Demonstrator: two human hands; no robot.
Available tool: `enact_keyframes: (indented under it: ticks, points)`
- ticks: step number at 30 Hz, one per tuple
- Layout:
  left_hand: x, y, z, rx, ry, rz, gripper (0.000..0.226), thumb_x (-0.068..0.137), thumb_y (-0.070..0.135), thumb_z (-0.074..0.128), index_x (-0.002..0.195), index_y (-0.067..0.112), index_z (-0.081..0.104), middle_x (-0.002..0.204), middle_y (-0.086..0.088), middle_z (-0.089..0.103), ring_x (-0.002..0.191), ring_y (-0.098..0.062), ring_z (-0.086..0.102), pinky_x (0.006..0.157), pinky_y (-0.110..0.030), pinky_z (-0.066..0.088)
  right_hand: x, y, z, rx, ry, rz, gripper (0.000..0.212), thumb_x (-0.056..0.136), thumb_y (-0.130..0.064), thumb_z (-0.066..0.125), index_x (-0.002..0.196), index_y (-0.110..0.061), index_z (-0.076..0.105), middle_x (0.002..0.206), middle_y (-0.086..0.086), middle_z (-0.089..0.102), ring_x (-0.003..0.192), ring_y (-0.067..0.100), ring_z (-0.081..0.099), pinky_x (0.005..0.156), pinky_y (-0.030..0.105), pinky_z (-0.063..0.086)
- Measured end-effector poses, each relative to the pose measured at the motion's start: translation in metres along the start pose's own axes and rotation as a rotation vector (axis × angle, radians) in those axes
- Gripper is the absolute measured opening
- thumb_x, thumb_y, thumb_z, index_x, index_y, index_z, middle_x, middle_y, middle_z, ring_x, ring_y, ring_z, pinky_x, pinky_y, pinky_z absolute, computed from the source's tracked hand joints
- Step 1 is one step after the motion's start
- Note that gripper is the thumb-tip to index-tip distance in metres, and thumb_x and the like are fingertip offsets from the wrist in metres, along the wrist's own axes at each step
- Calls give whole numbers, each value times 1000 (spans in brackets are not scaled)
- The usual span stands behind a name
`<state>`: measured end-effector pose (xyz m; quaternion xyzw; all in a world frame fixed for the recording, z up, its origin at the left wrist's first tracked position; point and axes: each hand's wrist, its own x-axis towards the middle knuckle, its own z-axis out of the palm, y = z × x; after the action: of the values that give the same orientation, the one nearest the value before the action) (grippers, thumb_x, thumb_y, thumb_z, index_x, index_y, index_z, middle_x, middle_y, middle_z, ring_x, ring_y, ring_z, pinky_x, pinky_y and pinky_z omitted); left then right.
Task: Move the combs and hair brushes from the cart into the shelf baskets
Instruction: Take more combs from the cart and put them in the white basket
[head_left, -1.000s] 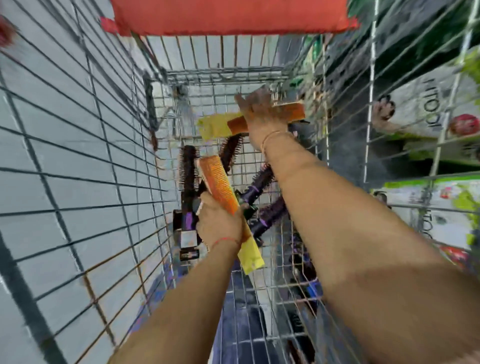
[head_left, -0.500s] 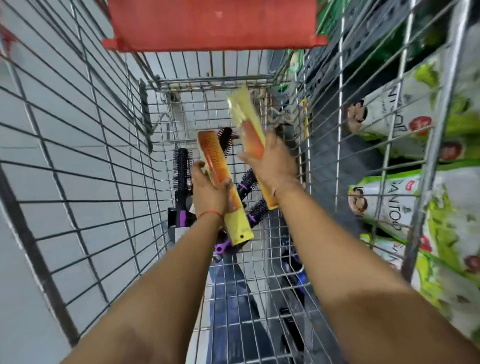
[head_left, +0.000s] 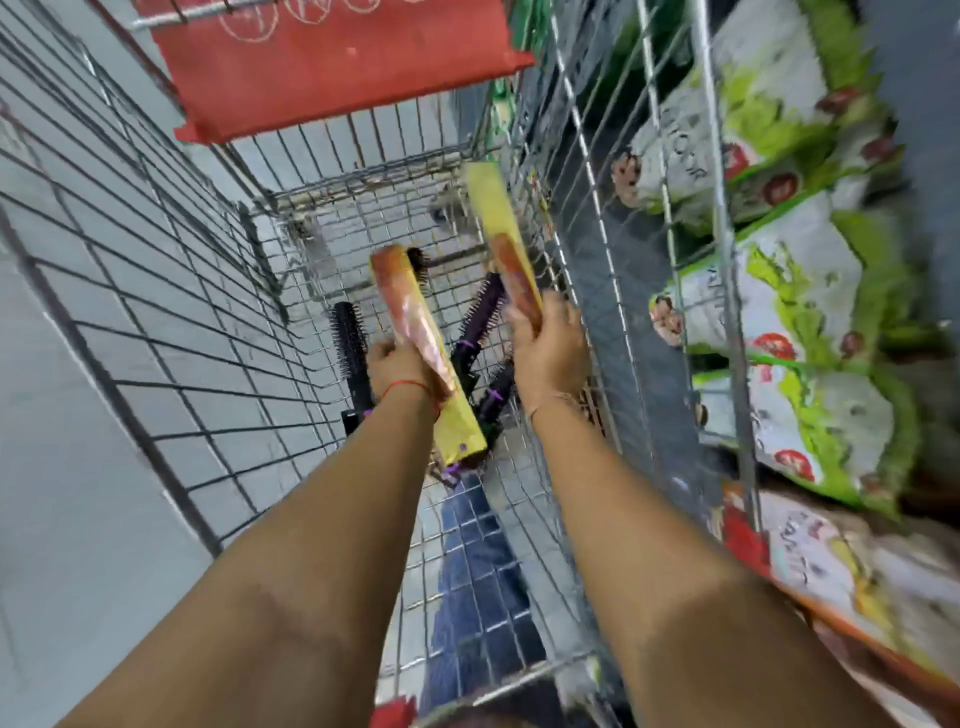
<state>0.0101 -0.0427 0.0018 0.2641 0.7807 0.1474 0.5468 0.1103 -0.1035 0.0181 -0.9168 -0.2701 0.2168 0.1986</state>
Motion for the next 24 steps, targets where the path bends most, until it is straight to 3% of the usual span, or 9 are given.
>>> enact_keyframes:
  ticks: [3, 5, 7, 9, 11, 14, 18, 21, 24]
  points:
    - [-38, 27, -14, 154, -10, 252, 28, 99, 19, 32, 71, 15, 39, 64, -2, 53, 65, -15, 44, 66, -23, 39, -36, -18, -22, 230, 288, -32, 34, 89, -33, 56, 100, -1, 59, 103, 22, 66, 92, 36, 62, 60, 27, 29]
    - [-74, 42, -26, 128, -86, 457, 24, 99, 21, 31, 100, 7, 50, 94, -15, 65, 86, -27, 59, 76, -32, 38, -58, -33, -39, 377, 431, 17, 35, 90, -30, 54, 105, 2, 56, 103, 25, 66, 92, 39, 60, 60, 32, 31]
    - [-105, 52, -38, 170, -171, 666, 35, 100, 22, 28, 121, -1, 44, 117, -25, 62, 107, -36, 58, 78, -35, 36, -77, -48, -58, 526, 516, 62, 38, 91, -29, 52, 114, 2, 50, 108, 25, 64, 96, 36, 61, 66, 31, 37]
    - [-139, 58, -50, 178, -243, 873, 38, 100, 22, 29, 125, -1, 45, 121, -25, 61, 110, -38, 57, 77, -35, 36, -105, -64, -89, 720, 648, 33, 45, 88, -26, 57, 122, 1, 43, 110, 22, 63, 97, 19, 63, 80, 25, 47]
    - [-184, 65, -57, 138, -390, 1012, 40, 99, 24, 31, 124, -2, 48, 121, -24, 62, 109, -36, 57, 76, -33, 36, -131, -70, -132, 793, 864, -9, 35, 82, -17, 65, 108, -3, 46, 82, 6, 63, 71, -13, 57, 70, 3, 42]
    - [-267, 73, -54, 135, -605, 1144, 39, 98, 24, 35, 119, -3, 54, 118, -24, 64, 109, -34, 58, 79, -33, 38, -175, -62, -211, 740, 1070, -19, 22, 79, -17, 68, 91, -9, 50, 66, -19, 45, 57, -20, 50, 57, -3, 36]
    - [-399, 54, -43, 326, -950, 1352, 37, 97, 24, 39, 120, -1, 54, 124, -24, 61, 117, -35, 54, 86, -34, 31, -242, -2, -314, 620, 1347, 113, 26, 77, -19, 70, 88, 3, 59, 60, -1, 50, 53, -5, 48, 58, 13, 39]
    - [-481, 1, -35, 488, -1121, 1436, 35, 97, 23, 40, 122, 1, 52, 129, -21, 59, 122, -33, 52, 92, -33, 36, -296, 53, -361, 553, 1444, 326, 25, 75, -16, 71, 90, 3, 63, 78, 21, 66, 73, 29, 62, 71, 36, 47]
    - [-548, -60, -32, 663, -1181, 1483, 38, 98, 20, 38, 127, -1, 50, 137, -19, 53, 129, -31, 47, 101, -32, 34, -361, 102, -396, 474, 1430, 523, 30, 78, -18, 69, 102, 0, 63, 103, 26, 68, 98, 36, 63, 83, 38, 44]
